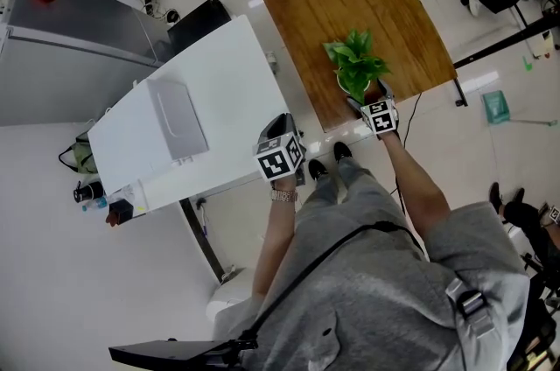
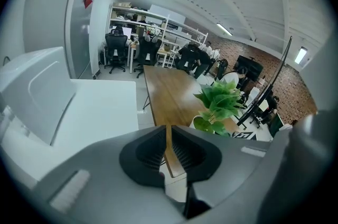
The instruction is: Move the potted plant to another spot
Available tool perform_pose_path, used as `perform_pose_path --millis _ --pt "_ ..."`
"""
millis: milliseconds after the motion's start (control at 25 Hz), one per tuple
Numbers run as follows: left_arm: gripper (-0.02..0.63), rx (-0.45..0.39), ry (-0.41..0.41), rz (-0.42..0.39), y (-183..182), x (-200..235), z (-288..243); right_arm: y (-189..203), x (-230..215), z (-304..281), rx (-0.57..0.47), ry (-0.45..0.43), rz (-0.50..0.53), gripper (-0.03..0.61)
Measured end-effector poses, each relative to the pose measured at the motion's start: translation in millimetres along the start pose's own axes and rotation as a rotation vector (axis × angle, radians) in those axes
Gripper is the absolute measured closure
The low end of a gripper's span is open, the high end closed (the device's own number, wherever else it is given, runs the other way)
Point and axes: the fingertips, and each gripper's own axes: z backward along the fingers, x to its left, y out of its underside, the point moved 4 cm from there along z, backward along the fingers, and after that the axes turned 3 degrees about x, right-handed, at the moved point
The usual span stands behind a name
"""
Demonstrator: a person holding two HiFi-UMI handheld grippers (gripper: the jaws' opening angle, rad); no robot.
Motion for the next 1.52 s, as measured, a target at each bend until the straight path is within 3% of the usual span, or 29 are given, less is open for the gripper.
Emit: perform_pose_path --millis 160,280,320,360,400,440,640,840,1000,1240,1520 --pt "0.566 0.001 0.006 -0.001 10.5 -16.9 0.5 26.9 -14.0 48.3 -0.040 0.068 -0.212 0.070" --pt "0.566 -0.002 0.011 -0.015 25.0 -23.0 9.0 33.7 -9.4 79.7 -0.078 0.133 -0.335 0.174" --pt "0.566 -0.001 0.014 -0.017 32.1 -23.7 14.2 36.1 -2.5 86.9 -0.062 0.158 -0.333 0.249" --pt "0.566 0.001 0.017 -0.019 40.3 -23.7 20.3 38.8 6.2 93.7 -0.034 0.186 -0.319 0.377" --pt "0.566 0.002 0.021 -0.022 49.1 -23.1 27.0 40.3 16.8 100.2 -0.006 0.206 -0.305 0.545" --pt "0.566 0.000 0.027 -0.025 57.9 -21.8 34.2 39.2 30.2 106.3 0.008 0.203 -0.296 0.577" --pt "0.566 -0.047 0.059 -0.036 100.5 -18.5 81.8 13.7 117.2 148.0 -0.063 0.047 -0.253 0.577" --pt "0.566 -0.053 0.054 -0.028 177.9 -18.7 145.4 24.5 232.6 220.6 -0.035 -0.166 -0.277 0.578" --pt "0.566 -0.020 0.060 -0.022 223.3 -22.7 180.3 42.2 294.5 262.3 0.038 -0.197 -0.149 0.578" --pt "0.571 -0.081 0.059 -0.037 219.8 -42.7 210.6 42.1 309.4 302.0 0.064 -0.213 -0.054 0.578" --pt "0.571 -0.136 0.074 -0.094 208.4 -87.9 220.7 9.0 287.4 336.9 -0.046 -0.234 -0.070 0.566"
